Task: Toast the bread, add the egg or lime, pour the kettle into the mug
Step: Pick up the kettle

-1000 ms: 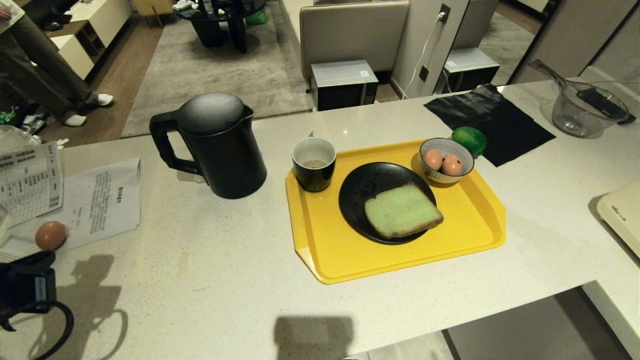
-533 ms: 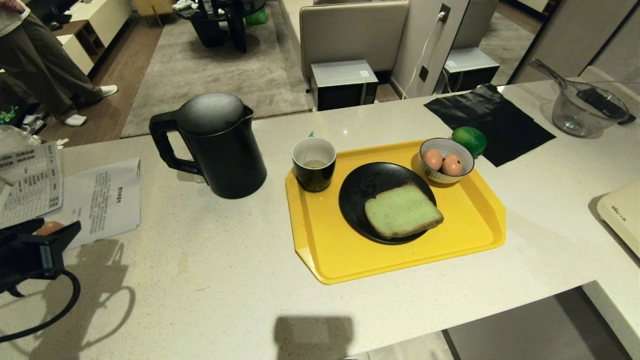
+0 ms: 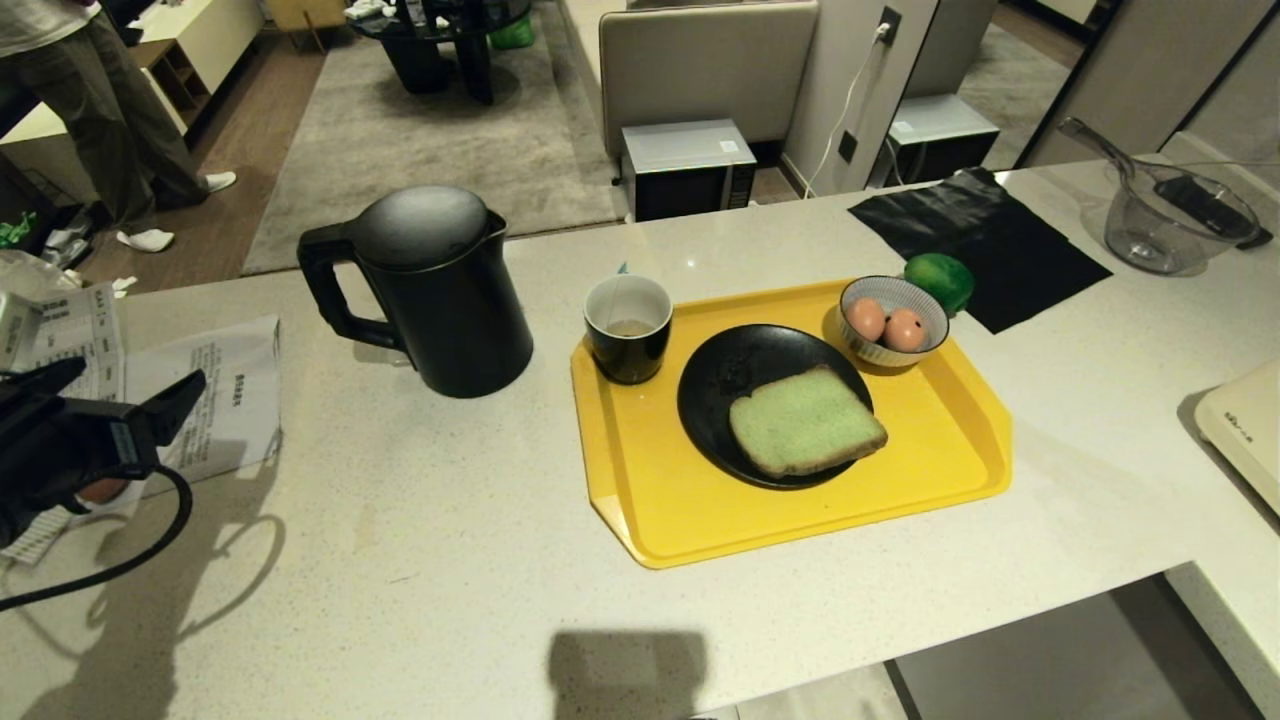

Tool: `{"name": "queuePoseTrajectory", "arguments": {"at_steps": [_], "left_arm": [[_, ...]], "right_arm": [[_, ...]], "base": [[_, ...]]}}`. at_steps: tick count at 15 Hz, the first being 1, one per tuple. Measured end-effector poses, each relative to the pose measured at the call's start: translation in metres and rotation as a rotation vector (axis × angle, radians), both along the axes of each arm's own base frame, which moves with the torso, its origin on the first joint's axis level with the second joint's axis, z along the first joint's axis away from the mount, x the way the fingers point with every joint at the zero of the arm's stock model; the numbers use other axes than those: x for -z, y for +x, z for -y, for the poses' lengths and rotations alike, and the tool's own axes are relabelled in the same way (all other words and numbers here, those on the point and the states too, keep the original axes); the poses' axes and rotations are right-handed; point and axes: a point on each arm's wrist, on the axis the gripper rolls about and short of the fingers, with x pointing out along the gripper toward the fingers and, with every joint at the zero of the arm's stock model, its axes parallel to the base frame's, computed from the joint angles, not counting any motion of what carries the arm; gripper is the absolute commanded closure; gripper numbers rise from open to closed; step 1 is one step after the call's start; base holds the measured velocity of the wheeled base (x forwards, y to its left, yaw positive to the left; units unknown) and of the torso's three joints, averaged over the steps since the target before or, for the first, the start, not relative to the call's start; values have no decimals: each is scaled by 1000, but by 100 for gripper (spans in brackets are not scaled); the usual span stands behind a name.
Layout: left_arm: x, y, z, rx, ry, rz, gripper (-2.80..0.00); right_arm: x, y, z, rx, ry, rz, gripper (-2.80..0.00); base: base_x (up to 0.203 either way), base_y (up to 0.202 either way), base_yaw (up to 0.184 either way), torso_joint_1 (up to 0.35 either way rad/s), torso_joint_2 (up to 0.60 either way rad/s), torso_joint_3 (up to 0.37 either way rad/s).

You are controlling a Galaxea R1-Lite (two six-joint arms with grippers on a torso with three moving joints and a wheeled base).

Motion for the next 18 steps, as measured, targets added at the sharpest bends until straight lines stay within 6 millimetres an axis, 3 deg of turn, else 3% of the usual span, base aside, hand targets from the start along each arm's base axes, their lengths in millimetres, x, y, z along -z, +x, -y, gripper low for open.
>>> {"name": "queuePoseTrajectory", "arguments": {"at_steps": [4,9,18], "left_arm": [[2,15,-2,54,2,22,-280],[9,28,7,259,16,29,-280],[33,38,9,237,-3,-61,-280]], "right_arm": [[0,0,0,0,0,0,0],[0,0,0,0,1,0,0],[0,0,0,0,1,0,0]], "base": [[0,0,0,0,0,0],[0,0,0,0,0,0],[0,0,0,0,0,0]]}}
